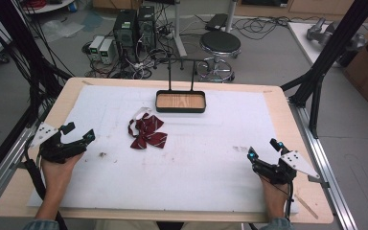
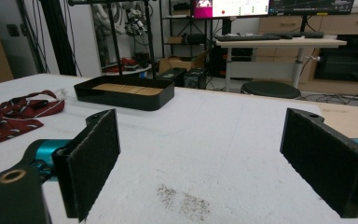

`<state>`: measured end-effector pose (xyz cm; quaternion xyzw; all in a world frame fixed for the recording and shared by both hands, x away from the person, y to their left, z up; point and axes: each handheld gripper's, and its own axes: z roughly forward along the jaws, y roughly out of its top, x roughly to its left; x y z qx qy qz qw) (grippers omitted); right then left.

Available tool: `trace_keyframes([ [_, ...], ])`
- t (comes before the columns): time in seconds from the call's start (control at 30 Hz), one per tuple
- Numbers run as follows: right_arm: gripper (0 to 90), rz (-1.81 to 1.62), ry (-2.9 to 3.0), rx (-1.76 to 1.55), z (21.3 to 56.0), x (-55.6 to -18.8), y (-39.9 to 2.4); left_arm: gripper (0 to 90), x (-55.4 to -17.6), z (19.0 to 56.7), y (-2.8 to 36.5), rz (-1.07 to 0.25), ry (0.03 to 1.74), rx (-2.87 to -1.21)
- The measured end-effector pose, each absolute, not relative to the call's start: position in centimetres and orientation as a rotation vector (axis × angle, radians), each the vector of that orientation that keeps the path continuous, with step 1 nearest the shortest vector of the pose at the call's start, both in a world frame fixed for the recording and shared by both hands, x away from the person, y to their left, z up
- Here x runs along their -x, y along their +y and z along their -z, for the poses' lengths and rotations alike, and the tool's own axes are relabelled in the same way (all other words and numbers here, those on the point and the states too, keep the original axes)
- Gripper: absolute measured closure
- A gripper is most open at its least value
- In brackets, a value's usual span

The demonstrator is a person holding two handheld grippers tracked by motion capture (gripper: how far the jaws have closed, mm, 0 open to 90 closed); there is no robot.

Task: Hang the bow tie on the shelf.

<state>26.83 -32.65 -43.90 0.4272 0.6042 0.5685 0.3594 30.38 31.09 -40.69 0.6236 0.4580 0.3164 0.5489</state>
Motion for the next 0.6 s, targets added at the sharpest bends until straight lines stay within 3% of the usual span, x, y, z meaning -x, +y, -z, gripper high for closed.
trace_keyframes([
  [0.6,11.0,-1.466,1.567,-1.106,43.98,-26.81,-32.69,16.0,-30.36,40.61,30.77,-0.752,1.081,-1.474],
])
